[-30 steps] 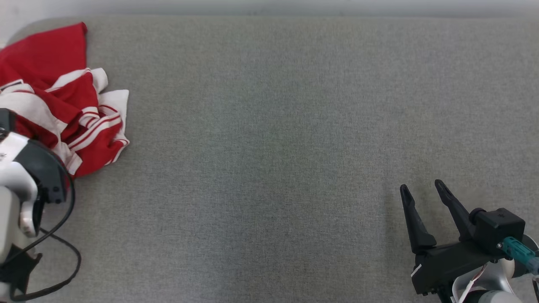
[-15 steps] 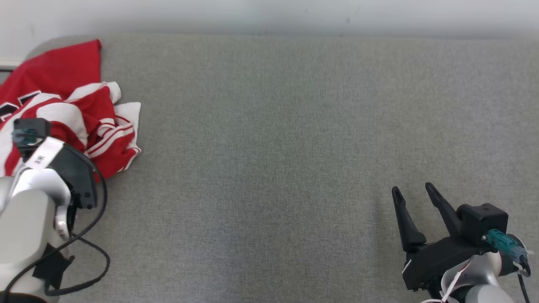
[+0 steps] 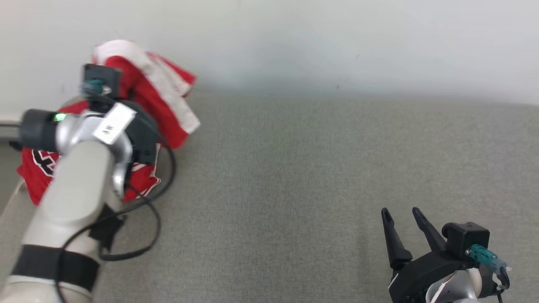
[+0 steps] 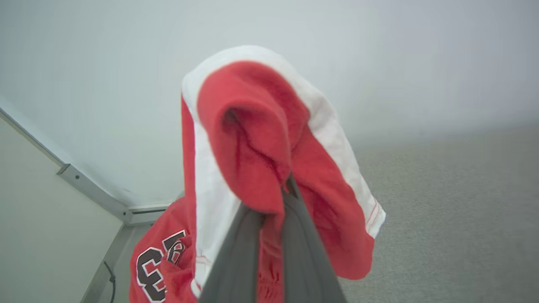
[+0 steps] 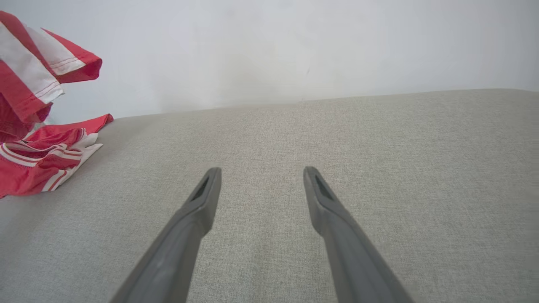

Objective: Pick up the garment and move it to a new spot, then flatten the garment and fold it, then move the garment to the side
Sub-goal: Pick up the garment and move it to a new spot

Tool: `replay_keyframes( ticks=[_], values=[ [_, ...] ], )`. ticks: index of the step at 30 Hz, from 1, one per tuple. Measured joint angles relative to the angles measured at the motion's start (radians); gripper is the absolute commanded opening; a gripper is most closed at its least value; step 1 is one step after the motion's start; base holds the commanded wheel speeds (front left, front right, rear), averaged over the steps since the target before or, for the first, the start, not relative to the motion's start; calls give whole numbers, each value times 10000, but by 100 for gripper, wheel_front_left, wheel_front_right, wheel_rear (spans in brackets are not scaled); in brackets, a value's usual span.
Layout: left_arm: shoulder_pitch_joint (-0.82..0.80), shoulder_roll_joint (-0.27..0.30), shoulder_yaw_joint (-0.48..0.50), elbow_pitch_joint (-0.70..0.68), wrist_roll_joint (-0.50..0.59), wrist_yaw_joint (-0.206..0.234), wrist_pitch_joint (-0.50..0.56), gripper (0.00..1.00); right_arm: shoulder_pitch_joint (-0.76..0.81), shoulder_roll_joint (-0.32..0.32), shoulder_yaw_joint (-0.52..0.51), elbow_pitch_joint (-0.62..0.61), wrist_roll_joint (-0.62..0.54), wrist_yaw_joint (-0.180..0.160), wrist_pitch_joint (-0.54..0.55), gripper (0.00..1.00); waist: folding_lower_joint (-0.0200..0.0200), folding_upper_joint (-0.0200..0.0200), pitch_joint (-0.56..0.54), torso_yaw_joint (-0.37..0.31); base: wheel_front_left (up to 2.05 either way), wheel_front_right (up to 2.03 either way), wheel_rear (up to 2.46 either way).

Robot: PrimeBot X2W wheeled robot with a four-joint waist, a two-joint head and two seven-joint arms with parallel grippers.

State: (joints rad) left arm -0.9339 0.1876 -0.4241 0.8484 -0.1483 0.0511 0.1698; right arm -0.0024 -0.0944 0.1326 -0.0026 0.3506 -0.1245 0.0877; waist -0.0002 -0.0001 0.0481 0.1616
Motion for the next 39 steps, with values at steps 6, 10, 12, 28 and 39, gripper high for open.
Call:
replay_keyframes(
  ticks=[6,10,12,28,39],
  values=[
    [-16,-1283,-453,-322,-132,-585,-401,0,420,40,23,81,0,0,-90,100,-1,-1,-801,-283,0,0,0],
    [67,-1885,-855,-642,-211,-918,-579,0,609,88,81,61,-2,0,-102,100,-1,0,-1122,-701,0,0,0],
    [210,-1824,-1108,-725,-211,-1058,-654,0,639,109,146,29,-4,0,-104,100,-1,-1,-1234,-953,0,0,0],
    [2111,-1549,-2362,-577,-389,-616,-226,0,1122,173,629,-353,-19,0,-23,100,1,1,-1455,-3158,0,0,0],
    [2345,-1519,-3774,-792,-1476,-77,232,100,339,314,1273,-251,-19,48,138,100,3,1,-702,-4186,0,0,0]
  ],
)
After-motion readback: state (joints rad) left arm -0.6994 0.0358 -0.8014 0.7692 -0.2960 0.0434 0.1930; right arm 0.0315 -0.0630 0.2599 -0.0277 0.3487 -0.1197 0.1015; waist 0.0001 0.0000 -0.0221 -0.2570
